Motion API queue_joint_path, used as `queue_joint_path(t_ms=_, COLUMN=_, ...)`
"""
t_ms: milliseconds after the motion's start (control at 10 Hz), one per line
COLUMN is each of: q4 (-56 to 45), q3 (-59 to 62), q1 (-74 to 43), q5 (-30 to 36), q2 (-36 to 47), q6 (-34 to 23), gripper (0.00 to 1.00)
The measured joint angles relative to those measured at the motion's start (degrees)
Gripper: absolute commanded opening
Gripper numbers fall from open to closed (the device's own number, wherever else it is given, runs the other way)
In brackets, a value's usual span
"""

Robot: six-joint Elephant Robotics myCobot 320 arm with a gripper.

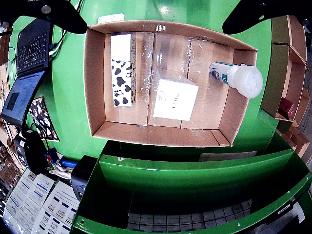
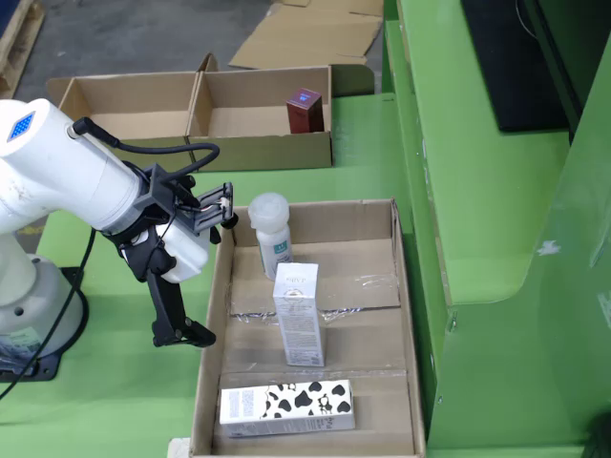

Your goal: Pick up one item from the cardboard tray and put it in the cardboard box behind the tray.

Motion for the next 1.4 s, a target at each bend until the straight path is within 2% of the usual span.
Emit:
queue_joint_path(t_ms=700, q4=0.00, q3=0.26, q1=-0.18, q5=0.53, q2=-0.18, q6=-0.35, gripper=1.00)
queue_joint_path(t_ms=1100, q4=-0.79, q3=4.39, q1=0.53, q5=0.88, q2=-4.40, q6=-1.05, gripper=1.00)
queue_joint_path(t_ms=1400, q4=-3.43, q3=10.99, q1=4.47, q5=-0.52, q2=-9.49, q6=0.88, gripper=1.00)
